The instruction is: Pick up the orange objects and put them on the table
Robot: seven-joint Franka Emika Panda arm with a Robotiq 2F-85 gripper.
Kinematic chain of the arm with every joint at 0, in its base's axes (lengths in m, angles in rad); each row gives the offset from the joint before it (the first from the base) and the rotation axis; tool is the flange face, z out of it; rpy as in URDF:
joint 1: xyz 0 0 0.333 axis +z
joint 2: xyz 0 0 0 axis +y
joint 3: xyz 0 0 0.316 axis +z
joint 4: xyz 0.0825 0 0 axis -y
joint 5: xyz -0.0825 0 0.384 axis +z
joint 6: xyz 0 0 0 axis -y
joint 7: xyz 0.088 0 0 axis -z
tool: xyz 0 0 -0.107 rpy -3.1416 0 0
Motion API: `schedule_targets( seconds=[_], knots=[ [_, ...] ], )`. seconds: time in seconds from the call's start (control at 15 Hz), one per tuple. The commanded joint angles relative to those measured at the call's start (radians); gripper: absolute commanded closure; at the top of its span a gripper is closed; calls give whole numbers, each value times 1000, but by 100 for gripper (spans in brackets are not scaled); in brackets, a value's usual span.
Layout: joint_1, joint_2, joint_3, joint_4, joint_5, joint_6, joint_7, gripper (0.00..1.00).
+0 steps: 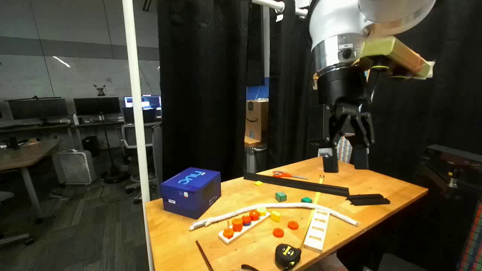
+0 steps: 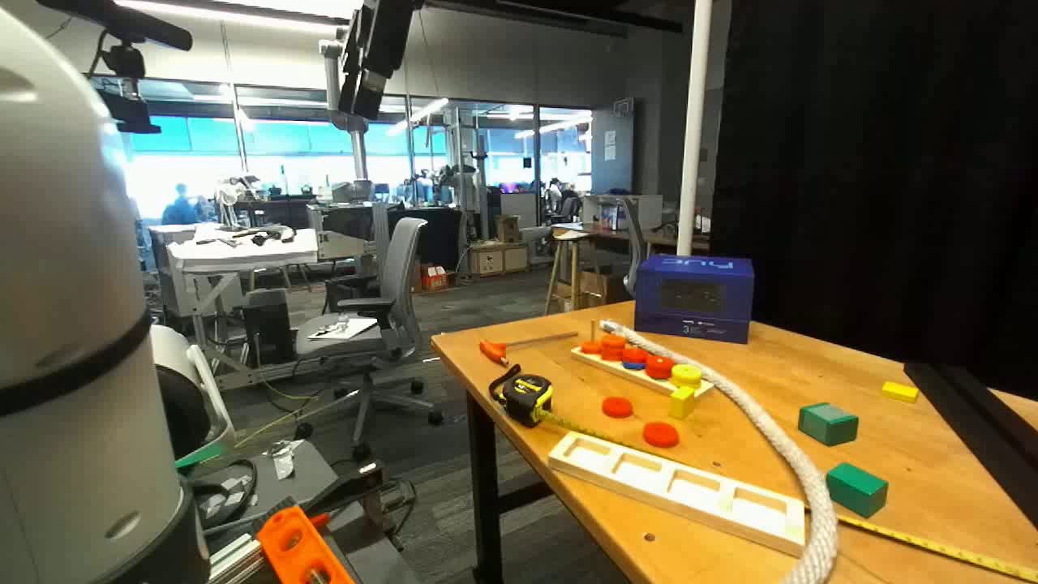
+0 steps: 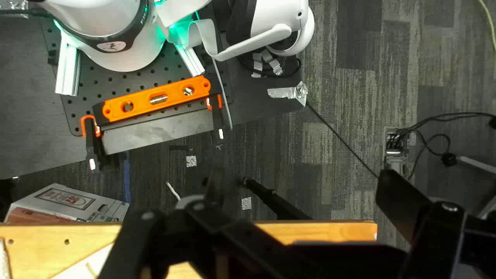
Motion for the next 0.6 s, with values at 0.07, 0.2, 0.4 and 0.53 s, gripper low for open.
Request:
schedule_targets(
  seconds=[0.07, 0.2, 0.4, 0.53],
  knots=[
    [-34, -4, 23, 12, 12, -9, -18, 0],
    [-34, -5, 22, 16, 12, -9, -18, 0],
    [-34, -5, 22, 16, 12, -9, -18, 0],
    [-36, 1, 24, 14, 12, -4, -19, 0]
  ],
)
